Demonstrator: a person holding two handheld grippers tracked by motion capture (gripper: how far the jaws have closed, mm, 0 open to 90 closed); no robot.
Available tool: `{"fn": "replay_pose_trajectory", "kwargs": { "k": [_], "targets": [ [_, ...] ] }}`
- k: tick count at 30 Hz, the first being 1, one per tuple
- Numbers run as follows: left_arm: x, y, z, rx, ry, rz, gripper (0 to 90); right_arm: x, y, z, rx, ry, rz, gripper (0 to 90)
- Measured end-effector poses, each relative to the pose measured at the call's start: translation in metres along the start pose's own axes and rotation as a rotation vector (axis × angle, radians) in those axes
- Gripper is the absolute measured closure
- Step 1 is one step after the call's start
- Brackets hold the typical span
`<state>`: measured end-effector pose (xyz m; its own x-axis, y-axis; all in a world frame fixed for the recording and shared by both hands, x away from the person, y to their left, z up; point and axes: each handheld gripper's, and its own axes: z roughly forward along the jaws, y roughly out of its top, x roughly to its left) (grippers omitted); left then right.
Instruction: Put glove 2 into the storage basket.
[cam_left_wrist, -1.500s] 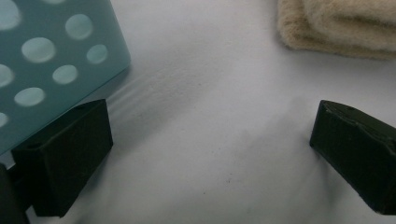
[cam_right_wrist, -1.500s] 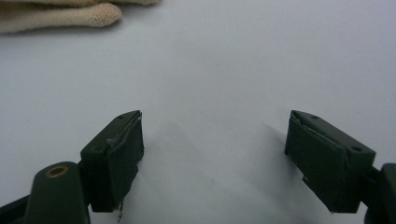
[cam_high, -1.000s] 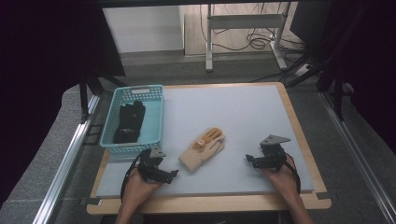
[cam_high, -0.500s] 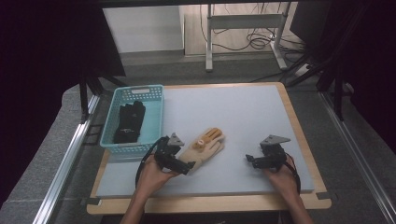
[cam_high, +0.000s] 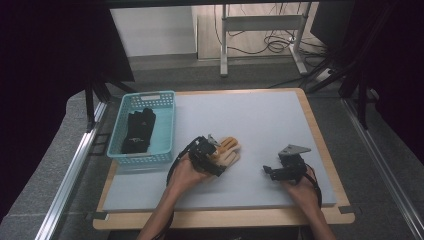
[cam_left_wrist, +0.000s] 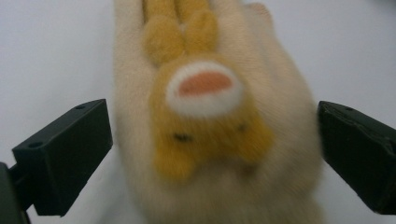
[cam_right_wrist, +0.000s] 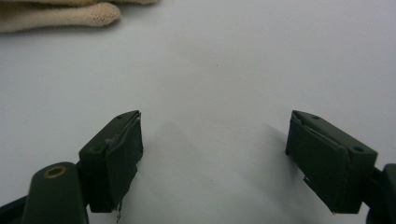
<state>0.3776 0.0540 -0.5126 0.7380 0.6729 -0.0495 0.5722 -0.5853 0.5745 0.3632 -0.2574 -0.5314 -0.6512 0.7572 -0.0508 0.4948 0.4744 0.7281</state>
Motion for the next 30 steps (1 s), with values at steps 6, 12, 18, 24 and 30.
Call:
{"fn": "replay_pose_trajectory", "kwargs": {
  "k": [6, 12, 18, 24, 30],
  "targets": [
    [-0.001, 0.0, 0.017, 0.057, -0.008, 0.029, 0.7, 0.0, 0.0, 0.0, -0.001, 0.0, 0.001, 18.2],
    [-0.003, -0.003, 0.012, 0.04, -0.006, 0.032, 16.5, 0.0, 0.0, 0.0, 0.0, 0.0, 0.001, 18.2],
    [-0.003, -0.002, 0.007, 0.035, 0.003, 0.01, 40.9, 0.0, 0.0, 0.0, 0.0, 0.0, 0.0, 18.2],
    [0.001, -0.002, 0.004, 0.034, -0.028, -0.026, 52.7, 0.0, 0.0, 0.0, 0.0, 0.0, 0.0, 18.2],
    [0.003, 0.003, -0.002, 0.024, -0.031, -0.04, 55.8, 0.0, 0.0, 0.0, 0.0, 0.0, 0.001, 18.2]
  ]
}}
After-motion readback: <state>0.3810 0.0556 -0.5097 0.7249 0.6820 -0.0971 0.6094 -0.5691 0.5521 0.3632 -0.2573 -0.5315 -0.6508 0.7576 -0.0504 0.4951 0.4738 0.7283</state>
